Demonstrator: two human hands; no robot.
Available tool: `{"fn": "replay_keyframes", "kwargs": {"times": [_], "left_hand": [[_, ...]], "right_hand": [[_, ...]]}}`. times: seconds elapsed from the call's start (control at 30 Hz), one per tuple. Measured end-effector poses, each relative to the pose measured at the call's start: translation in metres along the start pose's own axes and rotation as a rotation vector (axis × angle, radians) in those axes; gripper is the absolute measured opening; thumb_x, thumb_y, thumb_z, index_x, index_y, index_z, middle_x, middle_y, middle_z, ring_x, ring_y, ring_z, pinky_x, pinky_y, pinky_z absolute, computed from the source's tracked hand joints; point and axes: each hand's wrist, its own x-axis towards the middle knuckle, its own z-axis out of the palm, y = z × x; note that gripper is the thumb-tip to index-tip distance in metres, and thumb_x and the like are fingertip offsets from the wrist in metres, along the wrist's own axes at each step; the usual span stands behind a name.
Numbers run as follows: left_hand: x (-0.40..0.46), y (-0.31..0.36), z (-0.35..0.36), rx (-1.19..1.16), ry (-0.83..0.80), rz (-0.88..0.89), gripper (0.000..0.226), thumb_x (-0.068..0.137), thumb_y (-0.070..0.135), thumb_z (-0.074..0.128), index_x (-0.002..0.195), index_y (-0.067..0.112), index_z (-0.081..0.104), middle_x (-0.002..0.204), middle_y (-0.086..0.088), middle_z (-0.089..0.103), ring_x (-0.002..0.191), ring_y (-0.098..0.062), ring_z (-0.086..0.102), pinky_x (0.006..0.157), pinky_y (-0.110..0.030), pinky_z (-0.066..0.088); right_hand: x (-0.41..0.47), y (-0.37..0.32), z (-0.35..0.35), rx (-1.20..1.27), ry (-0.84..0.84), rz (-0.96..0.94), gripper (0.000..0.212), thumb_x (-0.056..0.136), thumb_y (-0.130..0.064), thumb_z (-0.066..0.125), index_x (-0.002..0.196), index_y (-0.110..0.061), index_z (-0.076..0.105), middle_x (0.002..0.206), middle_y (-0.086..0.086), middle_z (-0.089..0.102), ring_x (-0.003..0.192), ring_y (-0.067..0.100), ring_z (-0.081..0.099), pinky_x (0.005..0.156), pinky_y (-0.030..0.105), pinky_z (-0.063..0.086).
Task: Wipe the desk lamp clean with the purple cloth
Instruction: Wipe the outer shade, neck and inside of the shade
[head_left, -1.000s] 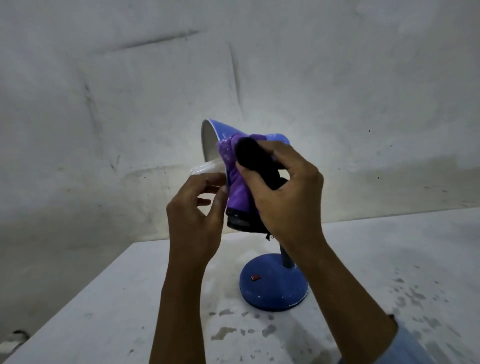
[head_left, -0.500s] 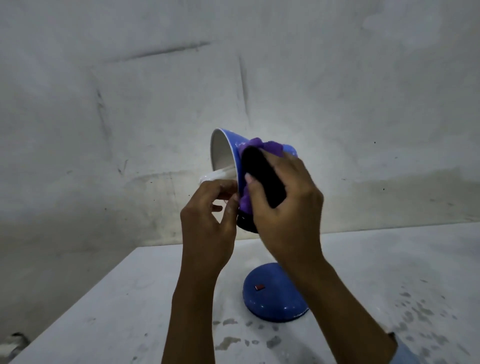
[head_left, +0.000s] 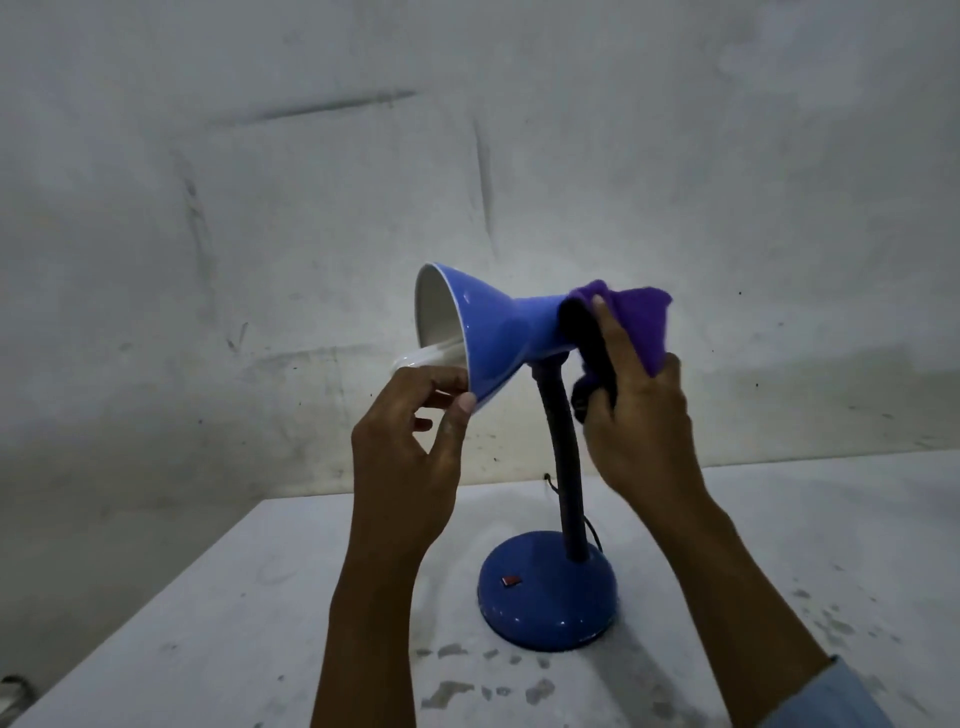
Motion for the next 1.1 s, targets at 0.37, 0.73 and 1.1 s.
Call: {"fn": "replay_keyframes", "kwargs": {"times": [0.37, 0.73, 1.1], "left_hand": [[0.000, 0.002, 0.001, 0.005, 0.000, 0.010, 0.015, 0.086, 0.009, 0.060, 0.100, 0.006, 0.062, 0.095, 0.006, 0.061, 0.083, -0.001, 0.058, 0.072, -0.008, 0.045], [0.000, 0.003, 0.002, -0.009, 0.002, 0.000, 0.014, 0.086, 0.010, 0.061, 0.100, 0.008, 0.063, 0.095, 0.006, 0.062, 0.085, -0.004, 0.060, 0.072, -0.014, 0.048], [0.001, 0.004, -0.001, 0.012, -0.012, 0.020, 0.018, 0.083, 0.003, 0.063, 0.100, 0.010, 0.063, 0.093, 0.006, 0.063, 0.084, -0.002, 0.060, 0.072, -0.014, 0.048]], "right_hand": [[0.002, -0.009, -0.003, 0.136, -0.046, -0.106, 0.066, 0.090, -0.005, 0.045, 0.143, -0.040, 0.025, 0.107, 0.002, 0.039, 0.077, 0.007, 0.049, 0.067, 0.010, 0.041], [0.002, -0.021, -0.005, 0.321, -0.097, 0.017, 0.066, 0.090, -0.003, 0.046, 0.143, -0.037, 0.026, 0.121, 0.007, 0.049, 0.096, 0.013, 0.056, 0.080, 0.025, 0.051], [-0.008, -0.057, -0.017, 0.414, -0.315, -0.315, 0.062, 0.083, -0.013, 0.037, 0.129, -0.054, 0.034, 0.121, -0.003, 0.049, 0.096, 0.015, 0.057, 0.085, 0.027, 0.054]]}}
